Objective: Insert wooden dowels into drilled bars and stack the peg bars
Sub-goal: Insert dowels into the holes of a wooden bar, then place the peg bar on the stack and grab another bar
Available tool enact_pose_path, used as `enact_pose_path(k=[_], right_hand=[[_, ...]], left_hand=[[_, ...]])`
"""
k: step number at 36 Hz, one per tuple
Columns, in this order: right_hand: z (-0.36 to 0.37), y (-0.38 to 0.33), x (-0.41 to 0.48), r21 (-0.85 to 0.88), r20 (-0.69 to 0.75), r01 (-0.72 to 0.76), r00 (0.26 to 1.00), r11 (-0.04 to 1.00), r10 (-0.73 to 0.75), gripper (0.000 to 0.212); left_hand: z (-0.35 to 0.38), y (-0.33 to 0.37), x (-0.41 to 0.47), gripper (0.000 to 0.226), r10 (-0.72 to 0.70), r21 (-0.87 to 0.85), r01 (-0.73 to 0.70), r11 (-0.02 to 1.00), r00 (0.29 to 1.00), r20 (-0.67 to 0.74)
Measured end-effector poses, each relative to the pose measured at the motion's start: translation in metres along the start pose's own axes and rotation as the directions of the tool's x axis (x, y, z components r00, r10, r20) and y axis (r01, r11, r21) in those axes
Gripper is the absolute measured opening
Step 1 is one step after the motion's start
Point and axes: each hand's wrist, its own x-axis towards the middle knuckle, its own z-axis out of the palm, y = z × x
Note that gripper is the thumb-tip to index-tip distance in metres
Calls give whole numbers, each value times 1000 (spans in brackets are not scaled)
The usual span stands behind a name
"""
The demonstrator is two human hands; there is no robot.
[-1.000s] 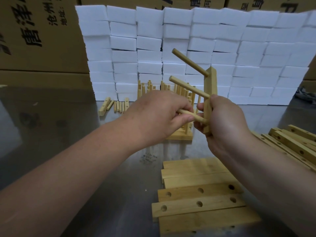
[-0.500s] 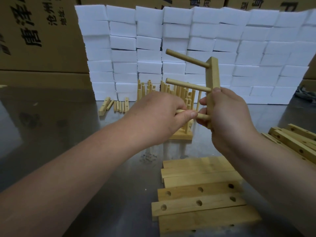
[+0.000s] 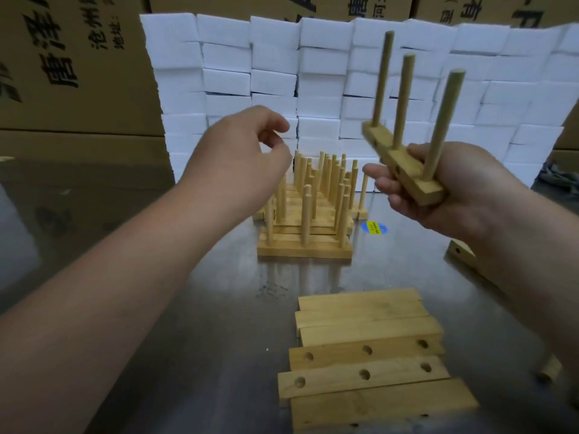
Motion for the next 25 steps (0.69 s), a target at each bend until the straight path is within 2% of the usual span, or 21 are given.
enact_pose_path(k=[4,8,11,14,16,18,21,25], right_hand=[[-5,-1,0,-151,186,-142,968,978,170,31],[-3,5,3,-204,341,-271,881,941,328,28],[-3,12,6,-217,394,-345,825,913,405,37],[-6,14,11,-183,406,-398,802,899,438,38],[-8,14,14,-186,389,-392,813,901,434,41],[-12,15,17,-217,303,-344,866,914,398,45],[-17,17,20,-293,126,-204,960,934,249,40],[-15,29,26,-305,26,-167,983,938,183,27]], left_hand=[[3,-15,3,66,-73,-15,80,997,963,259],[2,-22,3,86,-31,-52,59,997,898,438],[3,-23,4,72,-32,-62,71,996,876,481],[4,-27,4,29,-24,3,26,1000,869,493],[5,-31,4,14,-35,31,22,999,857,514],[7,-35,3,9,-59,47,40,998,831,553],[11,-44,4,10,-119,92,79,993,781,612],[16,-63,1,13,-224,174,146,974,738,636]])
